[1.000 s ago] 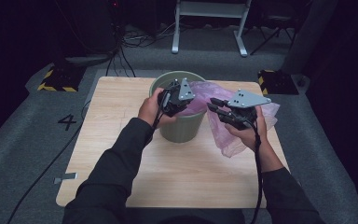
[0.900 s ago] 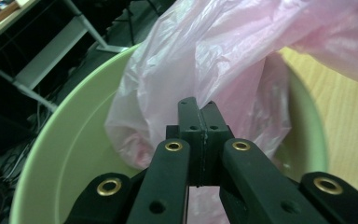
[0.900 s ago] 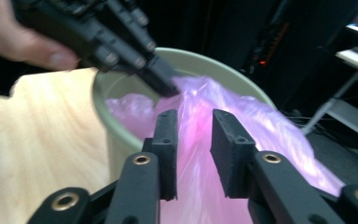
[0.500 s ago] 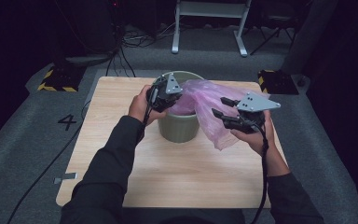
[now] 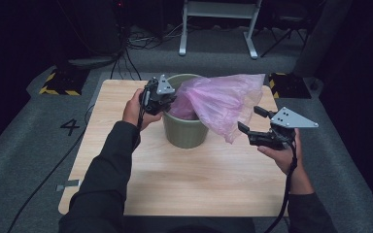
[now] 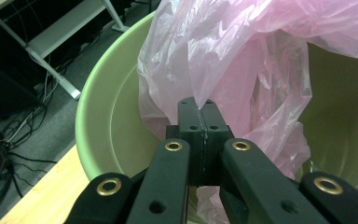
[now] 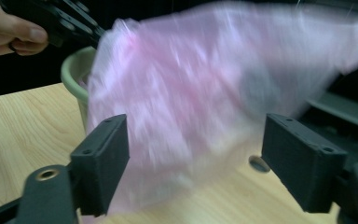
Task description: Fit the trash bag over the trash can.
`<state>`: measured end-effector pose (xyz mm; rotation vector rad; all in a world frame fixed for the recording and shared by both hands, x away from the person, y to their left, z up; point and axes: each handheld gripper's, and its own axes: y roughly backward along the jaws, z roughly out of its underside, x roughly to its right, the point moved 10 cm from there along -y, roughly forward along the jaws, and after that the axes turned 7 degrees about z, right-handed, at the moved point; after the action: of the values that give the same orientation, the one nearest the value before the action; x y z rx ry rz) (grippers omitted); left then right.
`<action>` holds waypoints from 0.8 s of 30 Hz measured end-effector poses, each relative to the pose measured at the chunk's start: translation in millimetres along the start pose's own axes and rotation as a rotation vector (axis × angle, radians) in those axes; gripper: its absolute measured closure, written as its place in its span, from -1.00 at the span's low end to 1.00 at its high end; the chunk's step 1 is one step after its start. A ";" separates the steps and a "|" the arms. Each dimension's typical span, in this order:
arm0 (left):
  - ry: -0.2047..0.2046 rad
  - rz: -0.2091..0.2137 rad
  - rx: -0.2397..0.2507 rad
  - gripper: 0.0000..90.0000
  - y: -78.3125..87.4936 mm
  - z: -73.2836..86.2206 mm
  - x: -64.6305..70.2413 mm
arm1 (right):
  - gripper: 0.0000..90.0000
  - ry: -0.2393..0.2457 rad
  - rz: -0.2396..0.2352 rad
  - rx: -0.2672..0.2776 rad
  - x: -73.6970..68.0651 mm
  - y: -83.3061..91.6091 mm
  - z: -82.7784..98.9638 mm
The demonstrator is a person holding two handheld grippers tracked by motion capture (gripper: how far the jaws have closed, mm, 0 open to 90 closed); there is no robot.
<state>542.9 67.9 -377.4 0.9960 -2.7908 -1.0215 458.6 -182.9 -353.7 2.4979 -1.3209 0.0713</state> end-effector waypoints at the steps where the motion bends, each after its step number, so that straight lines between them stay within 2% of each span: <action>1: 0.007 0.001 0.005 1.00 0.1 0.6 -0.6 | -0.50 -0.016 0.001 -0.012 2.6 -3.6 4.5; 4: 0.023 0.002 0.017 1.00 0.7 3.3 -3.3 | -0.52 -0.078 -0.004 -0.042 10.2 -14.5 16.2; 7: 0.030 0.002 0.023 1.00 0.7 5.4 -4.5 | -0.54 -0.153 -0.063 -0.067 11.6 -27.5 25.2; 8: 0.030 -0.001 0.023 0.99 1.0 6.0 -4.9 | -0.49 -0.164 -0.074 -0.075 11.4 -31.2 27.1; 10: 0.032 -0.010 0.032 0.90 2.3 6.3 -5.5 | -0.12 -0.156 -0.110 -0.058 6.9 -33.0 25.0; 11: 0.033 -0.013 0.034 0.88 3.1 6.9 -6.1 | -0.04 -0.148 -0.122 -0.040 4.5 -31.8 22.0; 12: 0.041 -0.017 0.038 0.83 3.5 7.6 -6.6 | 0.15 -0.136 -0.143 -0.018 1.1 -29.7 18.2; 14: 0.040 -0.028 0.034 0.75 4.5 10.2 -7.5 | 0.37 -0.105 -0.174 0.023 -5.1 -24.4 11.0; 15: 0.039 -0.028 0.035 0.69 5.6 11.2 -7.5 | 0.57 -0.104 -0.201 0.041 -8.4 -21.7 8.0; 16: 0.050 -0.043 0.043 0.56 7.2 11.2 -8.6 | 0.66 -0.095 -0.228 0.053 -11.2 -19.2 6.1; 18: 0.074 -0.042 0.071 0.21 13.4 9.4 -9.3 | 0.87 -0.069 -0.207 0.051 -11.4 -16.9 4.7; 20: 0.096 -0.043 0.127 -0.12 21.6 3.4 -7.7 | 0.95 -0.060 -0.211 0.058 -12.2 -14.5 2.4; 22: 0.091 0.006 0.182 -0.28 28.6 -5.1 2.8 | 0.99 -0.048 -0.200 0.059 -12.2 -12.6 -0.5; 24: 0.047 0.064 0.211 -0.36 31.1 -15.9 21.9 | 1.00 -0.038 -0.198 0.062 -14.2 -11.3 -4.8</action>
<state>511.4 64.5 -351.1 0.9272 -2.9163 -0.6978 460.2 -164.3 -354.6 2.6809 -1.0946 0.0201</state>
